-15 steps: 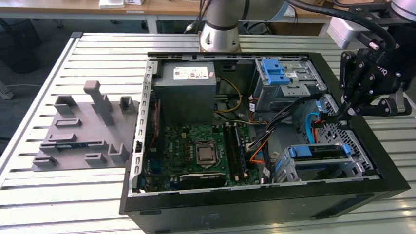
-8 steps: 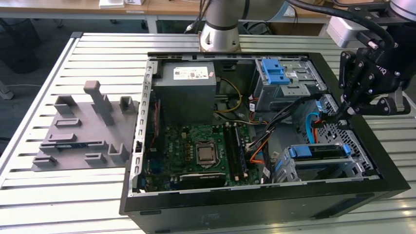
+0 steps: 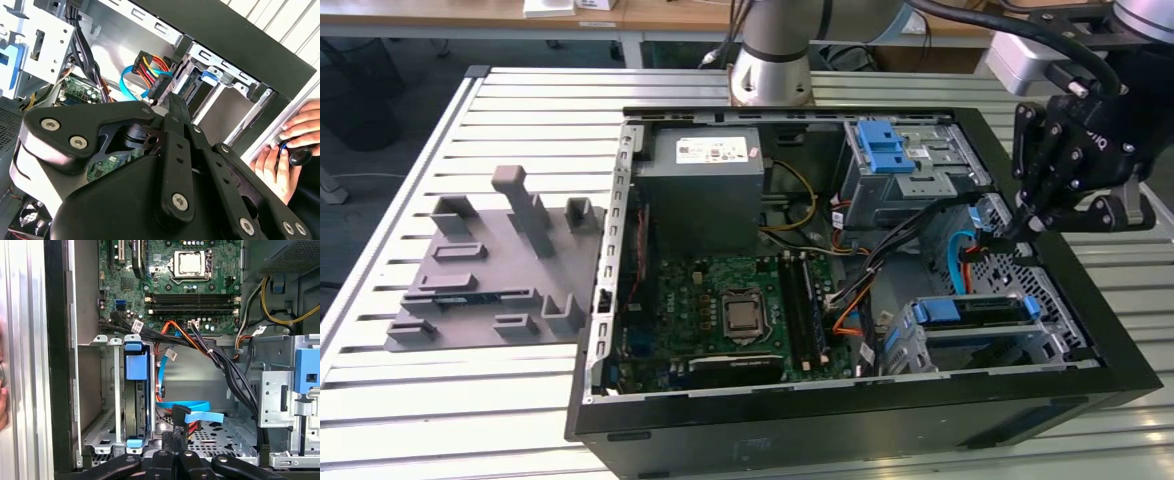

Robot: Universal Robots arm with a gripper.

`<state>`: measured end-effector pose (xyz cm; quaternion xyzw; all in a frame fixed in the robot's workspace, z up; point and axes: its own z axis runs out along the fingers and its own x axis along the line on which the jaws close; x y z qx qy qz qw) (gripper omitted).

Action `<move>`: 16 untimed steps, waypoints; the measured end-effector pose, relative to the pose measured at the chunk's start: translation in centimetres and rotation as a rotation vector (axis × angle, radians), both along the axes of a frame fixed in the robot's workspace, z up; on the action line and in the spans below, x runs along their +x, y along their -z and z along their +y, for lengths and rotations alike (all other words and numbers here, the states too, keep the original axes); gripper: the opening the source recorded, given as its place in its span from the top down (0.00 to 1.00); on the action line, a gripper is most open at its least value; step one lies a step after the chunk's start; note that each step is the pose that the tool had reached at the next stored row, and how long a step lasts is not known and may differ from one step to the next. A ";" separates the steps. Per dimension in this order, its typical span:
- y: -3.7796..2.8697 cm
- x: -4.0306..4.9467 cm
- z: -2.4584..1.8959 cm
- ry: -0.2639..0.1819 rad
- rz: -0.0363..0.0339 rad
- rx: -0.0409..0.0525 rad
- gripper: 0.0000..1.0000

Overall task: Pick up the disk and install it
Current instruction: 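Insert the first disk wire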

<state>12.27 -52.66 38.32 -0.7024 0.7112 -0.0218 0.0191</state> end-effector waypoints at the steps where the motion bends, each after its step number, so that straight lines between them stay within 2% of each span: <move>1: 0.02 0.00 0.05 0.000 0.0000 -0.0001 0.89; 16: 0.35 0.00 0.61 0.000 0.0000 0.0001 0.89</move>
